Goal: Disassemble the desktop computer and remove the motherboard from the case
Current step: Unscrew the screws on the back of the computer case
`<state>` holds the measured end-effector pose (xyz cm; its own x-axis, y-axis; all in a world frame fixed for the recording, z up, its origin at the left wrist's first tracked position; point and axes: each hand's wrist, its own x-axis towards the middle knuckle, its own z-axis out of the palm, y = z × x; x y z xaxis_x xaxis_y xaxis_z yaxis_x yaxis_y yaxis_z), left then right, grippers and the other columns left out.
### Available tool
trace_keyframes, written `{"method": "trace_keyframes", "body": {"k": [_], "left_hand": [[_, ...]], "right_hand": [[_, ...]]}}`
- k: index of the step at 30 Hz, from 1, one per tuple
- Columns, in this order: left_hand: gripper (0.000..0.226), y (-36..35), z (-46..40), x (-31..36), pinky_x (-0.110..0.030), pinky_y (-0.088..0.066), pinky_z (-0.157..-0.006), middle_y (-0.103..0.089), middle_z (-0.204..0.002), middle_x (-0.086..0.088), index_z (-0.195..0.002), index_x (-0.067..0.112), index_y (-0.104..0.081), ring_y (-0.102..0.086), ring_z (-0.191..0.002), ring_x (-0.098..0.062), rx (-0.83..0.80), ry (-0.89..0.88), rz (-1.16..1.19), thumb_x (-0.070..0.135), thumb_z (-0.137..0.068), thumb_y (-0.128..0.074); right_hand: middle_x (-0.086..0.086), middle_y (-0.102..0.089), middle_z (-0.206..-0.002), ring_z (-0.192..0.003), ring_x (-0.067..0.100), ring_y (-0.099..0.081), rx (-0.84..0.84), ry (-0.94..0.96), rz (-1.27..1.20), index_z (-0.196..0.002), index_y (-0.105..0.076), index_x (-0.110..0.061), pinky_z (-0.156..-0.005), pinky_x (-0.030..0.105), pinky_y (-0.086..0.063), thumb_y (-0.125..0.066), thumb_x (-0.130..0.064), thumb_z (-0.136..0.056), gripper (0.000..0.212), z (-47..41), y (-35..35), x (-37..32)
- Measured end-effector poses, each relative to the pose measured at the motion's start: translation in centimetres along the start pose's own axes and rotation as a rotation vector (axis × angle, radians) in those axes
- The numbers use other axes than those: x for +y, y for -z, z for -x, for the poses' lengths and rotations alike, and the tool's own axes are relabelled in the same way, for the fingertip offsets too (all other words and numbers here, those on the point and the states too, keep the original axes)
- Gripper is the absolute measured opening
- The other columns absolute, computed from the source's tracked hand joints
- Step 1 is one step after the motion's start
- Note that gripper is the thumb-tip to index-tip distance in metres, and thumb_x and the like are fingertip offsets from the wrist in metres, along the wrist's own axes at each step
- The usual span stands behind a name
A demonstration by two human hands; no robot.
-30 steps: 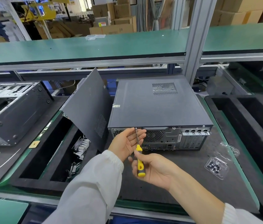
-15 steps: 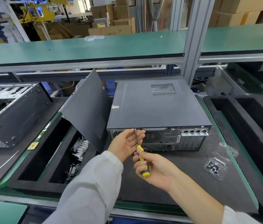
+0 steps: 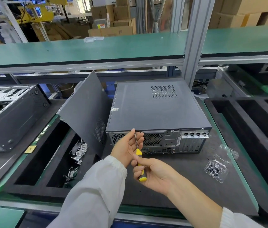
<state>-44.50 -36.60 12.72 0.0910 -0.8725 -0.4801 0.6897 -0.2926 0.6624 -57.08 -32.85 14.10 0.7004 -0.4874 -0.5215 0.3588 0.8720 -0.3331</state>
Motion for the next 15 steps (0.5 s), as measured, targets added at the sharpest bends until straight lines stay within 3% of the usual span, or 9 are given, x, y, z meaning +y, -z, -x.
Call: {"method": "trace_keyframes", "body": {"k": [7,12,15], "left_hand": [[0.019,-0.7,0.0,-2.5,-0.021,-0.051,-0.052,-0.060,-0.060,0.000,-0.079,0.009,-0.061,-0.059,-0.052,-0.010,0.090,-0.088,0.049,0.021,-0.094,-0.056],[0.022,-1.1,-0.6,-3.5,-0.023,-0.031,-0.051,-0.040,-0.053,0.002,-0.065,0.016,-0.041,-0.035,-0.047,-0.013,0.170,-0.111,0.179,0.013,-0.086,-0.042],[0.037,-3.0,-0.8,-4.9,-0.021,-0.022,-0.038,-0.025,-0.045,0.005,-0.056,0.021,-0.028,-0.023,-0.037,-0.011,0.081,0.010,0.108,0.019,-0.090,-0.040]], "right_hand": [[0.007,-0.050,-0.067,-0.046,0.007,-0.036,-0.040,0.007,0.141,-0.087,-0.051,-0.005,-0.043,0.018,-0.036,-0.063,-0.006,-0.084,0.012,1.6,1.5,0.2],[0.001,-0.042,-0.062,-0.045,0.008,-0.030,0.003,0.066,0.231,-0.087,-0.056,-0.006,-0.043,0.018,-0.030,-0.063,-0.022,-0.085,0.018,4.0,3.7,-1.2],[0.001,-0.043,-0.064,-0.046,0.008,-0.031,0.020,0.129,0.169,-0.090,-0.053,-0.006,-0.044,0.019,-0.030,-0.062,-0.025,-0.085,0.021,5.7,4.6,-2.9]]}}
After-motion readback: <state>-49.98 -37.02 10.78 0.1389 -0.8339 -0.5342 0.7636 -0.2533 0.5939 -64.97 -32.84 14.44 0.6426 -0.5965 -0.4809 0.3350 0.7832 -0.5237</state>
